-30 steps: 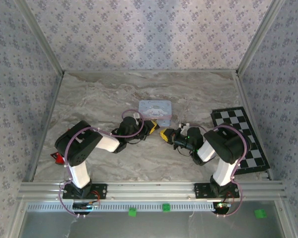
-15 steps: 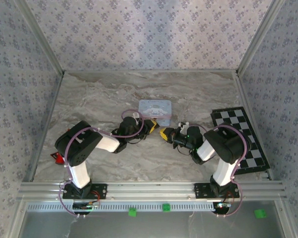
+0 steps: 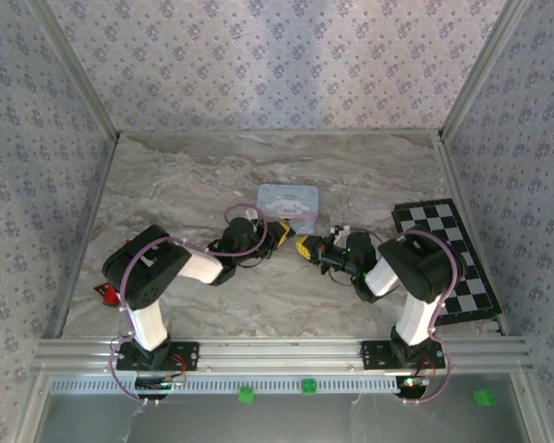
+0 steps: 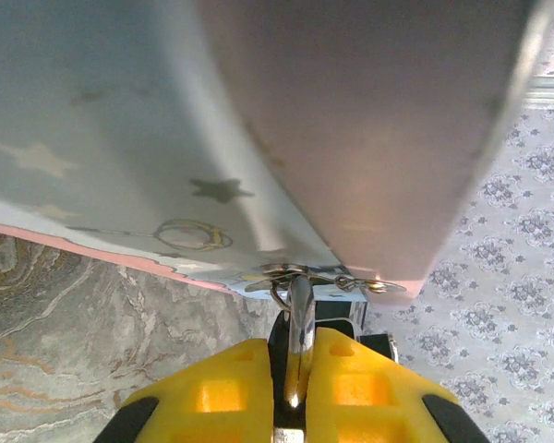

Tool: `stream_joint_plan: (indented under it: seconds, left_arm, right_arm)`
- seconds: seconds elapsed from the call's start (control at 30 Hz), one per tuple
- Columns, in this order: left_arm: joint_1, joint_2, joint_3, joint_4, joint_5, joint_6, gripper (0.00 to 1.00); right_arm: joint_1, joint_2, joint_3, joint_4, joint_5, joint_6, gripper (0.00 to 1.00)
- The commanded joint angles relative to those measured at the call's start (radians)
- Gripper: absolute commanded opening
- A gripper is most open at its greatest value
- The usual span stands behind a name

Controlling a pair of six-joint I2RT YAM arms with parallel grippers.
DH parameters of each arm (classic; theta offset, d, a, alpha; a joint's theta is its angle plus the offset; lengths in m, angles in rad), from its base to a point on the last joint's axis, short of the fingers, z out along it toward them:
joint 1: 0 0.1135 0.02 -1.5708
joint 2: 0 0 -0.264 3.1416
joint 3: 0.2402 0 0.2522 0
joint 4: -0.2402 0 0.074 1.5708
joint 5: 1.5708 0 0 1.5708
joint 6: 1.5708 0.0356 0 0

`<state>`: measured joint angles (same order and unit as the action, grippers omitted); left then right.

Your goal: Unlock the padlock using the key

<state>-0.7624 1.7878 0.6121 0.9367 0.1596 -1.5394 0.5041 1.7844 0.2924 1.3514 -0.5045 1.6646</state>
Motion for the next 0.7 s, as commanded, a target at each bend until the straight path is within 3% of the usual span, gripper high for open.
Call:
stream_joint_plan:
  seconds: [0.0,0.23,0.53,0.67]
  left_arm:
    - [-0.057,-0.036,0.018,0.052,0.104,-0.001,0.00]
    - [-0.069,-0.036,0.010,0.111,0.093,-0.026,0.00]
    - [-0.114,-0.020,0.076,0.051,0.110,-0.029,0.00]
    - [-0.111,-0.044,0.066,0.024,0.103,-0.010,0.00]
  right_arm:
    - [-0.013,0.017,0.055,0.040,-0.007,0.019,0.00]
    - [-0.034,0.033,0.076,0.040,-0.021,0.038,0.00]
    - [-0.022,-0.004,0.120,0.038,-0.046,-0.009,0.00]
    - [-0.062,0.027,0.074,0.040,-0.044,-0.010,0.00]
